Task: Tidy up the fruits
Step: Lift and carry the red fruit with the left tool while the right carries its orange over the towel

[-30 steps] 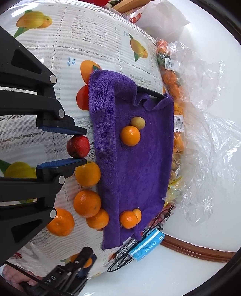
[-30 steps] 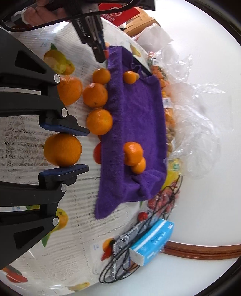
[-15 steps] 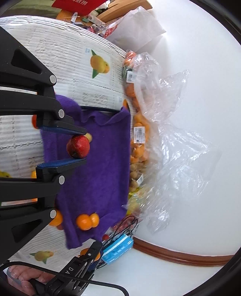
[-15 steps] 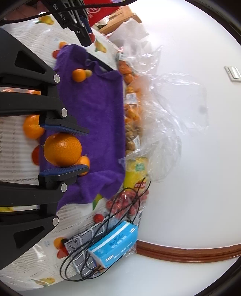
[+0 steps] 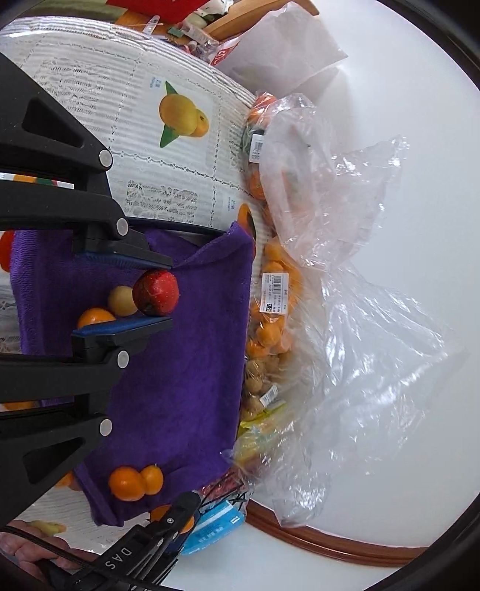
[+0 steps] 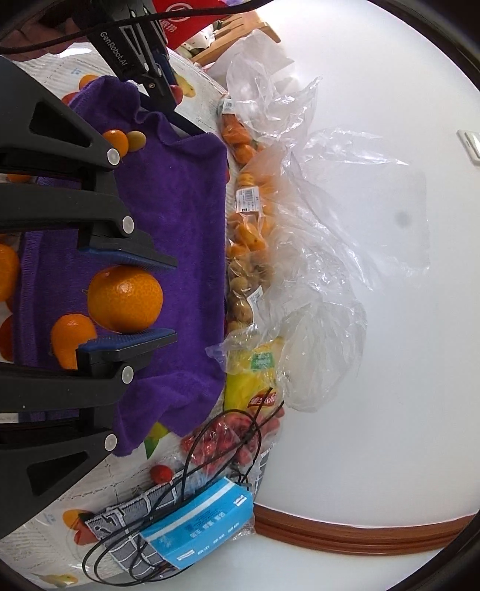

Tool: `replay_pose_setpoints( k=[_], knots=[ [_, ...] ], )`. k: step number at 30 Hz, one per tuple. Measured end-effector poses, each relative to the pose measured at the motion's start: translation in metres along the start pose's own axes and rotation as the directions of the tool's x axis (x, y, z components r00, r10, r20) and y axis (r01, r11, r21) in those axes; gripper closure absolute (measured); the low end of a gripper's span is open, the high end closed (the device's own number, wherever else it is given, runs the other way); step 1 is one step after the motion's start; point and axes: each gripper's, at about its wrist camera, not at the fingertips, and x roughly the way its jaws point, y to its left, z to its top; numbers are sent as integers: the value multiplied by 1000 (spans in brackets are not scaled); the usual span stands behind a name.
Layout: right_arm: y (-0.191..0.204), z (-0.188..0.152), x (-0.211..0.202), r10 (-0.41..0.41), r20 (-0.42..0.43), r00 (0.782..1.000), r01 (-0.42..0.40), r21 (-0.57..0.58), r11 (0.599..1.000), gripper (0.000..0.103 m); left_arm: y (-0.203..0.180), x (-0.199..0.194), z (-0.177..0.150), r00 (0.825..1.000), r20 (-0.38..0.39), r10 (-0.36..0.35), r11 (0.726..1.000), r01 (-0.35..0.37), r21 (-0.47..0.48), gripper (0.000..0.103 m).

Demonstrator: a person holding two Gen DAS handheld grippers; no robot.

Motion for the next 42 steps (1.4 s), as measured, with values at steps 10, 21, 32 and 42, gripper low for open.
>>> replay_pose_setpoints(
  k=[10, 21, 32, 42],
  knots=[
    [-7, -16, 27, 0, -46, 999, 0, -3, 1000, 71, 8, 12, -9, 999, -29, 17, 1000, -17, -22, 80],
    [-7, -22, 26, -1, -43, 999, 0, -9, 1000, 71, 0, 14, -15, 999, -41, -2, 1000, 1, -7, 79],
    [-6, -28, 37, -16, -86, 996, 14, -29, 999, 71, -4, 19, -19, 999, -54, -2, 1000, 3, 9, 79],
    [-3, -30, 43, -20, -110, 994, 15, -43, 999, 71, -6, 18, -20, 999, -50, -4, 1000, 5, 16, 80]
  ],
)
